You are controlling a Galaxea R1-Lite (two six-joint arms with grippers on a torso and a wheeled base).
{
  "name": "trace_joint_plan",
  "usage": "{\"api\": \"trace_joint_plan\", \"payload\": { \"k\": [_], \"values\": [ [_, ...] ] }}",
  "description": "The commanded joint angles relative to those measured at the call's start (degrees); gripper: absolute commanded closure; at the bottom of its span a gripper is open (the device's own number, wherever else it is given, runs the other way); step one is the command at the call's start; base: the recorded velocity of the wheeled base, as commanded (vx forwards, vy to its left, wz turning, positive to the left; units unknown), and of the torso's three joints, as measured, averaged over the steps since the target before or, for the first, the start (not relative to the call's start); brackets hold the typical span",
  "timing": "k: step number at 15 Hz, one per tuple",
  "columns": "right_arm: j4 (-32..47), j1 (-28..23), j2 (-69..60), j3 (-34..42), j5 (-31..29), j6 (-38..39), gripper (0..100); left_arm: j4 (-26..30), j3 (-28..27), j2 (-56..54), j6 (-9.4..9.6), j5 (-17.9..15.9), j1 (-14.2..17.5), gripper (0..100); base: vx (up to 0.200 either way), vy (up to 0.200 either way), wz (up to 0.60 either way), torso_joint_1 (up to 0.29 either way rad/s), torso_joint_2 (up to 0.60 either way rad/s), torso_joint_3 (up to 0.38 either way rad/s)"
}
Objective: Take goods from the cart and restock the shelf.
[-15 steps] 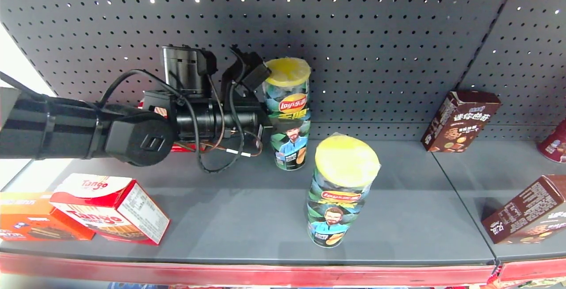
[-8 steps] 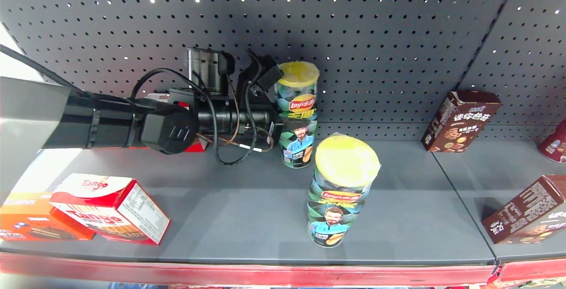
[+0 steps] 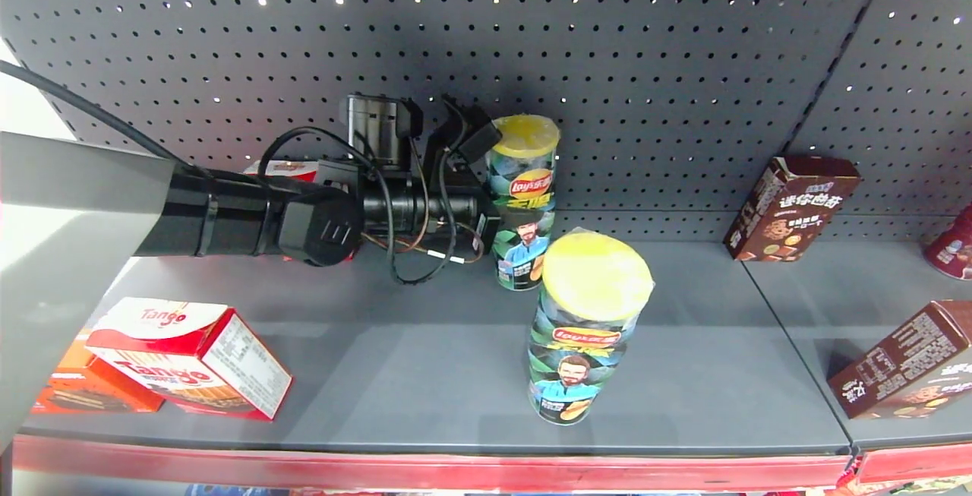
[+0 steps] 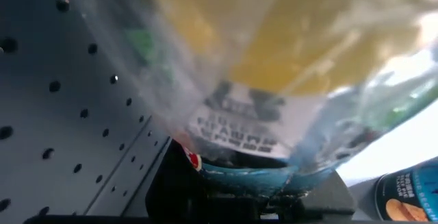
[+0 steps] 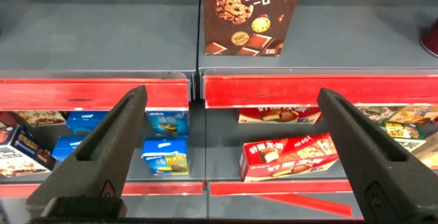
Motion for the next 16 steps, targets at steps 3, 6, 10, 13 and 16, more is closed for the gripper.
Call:
{"api": "trace_joint_plan", "payload": {
  "k": [3, 6, 10, 13, 16],
  "values": [
    [0.0, 0.06, 0.07, 0.0, -0.01, -0.06, 0, -0.01, -0.04, 0.98, -0.01, -0.7, -0.13, 100, 0.0, 0.0, 0.0, 0.0, 0.0, 0.0],
    [0.0, -0.02, 0.07, 0.0, -0.01, -0.06, 0, -0.01, 0.4, 1.07, 1.58, -0.44, -0.13, 0, 0.0, 0.0, 0.0, 0.0, 0.0, 0.0],
    [0.0, -0.02, 0.07, 0.0, -0.01, 0.03, 0, 0.08, 5.32, -2.8, 1.75, 1.93, 0.48, 0, 0.0, 0.0, 0.0, 0.0, 0.0, 0.0],
    [0.0, -0.02, 0.07, 0.0, -0.01, -0.06, 0, 1.48, 10.68, -7.1, 2.28, 5.62, 0.66, 0, 0.0, 0.0, 0.0, 0.0, 0.0, 0.0],
    [0.0, 0.06, 0.07, 0.0, -0.01, 0.03, 0, 0.96, 13.67, -9.21, 3.77, 15.29, -0.13, 0, 0.0, 0.0, 0.0, 0.0, 0.0, 0.0]
  ]
}}
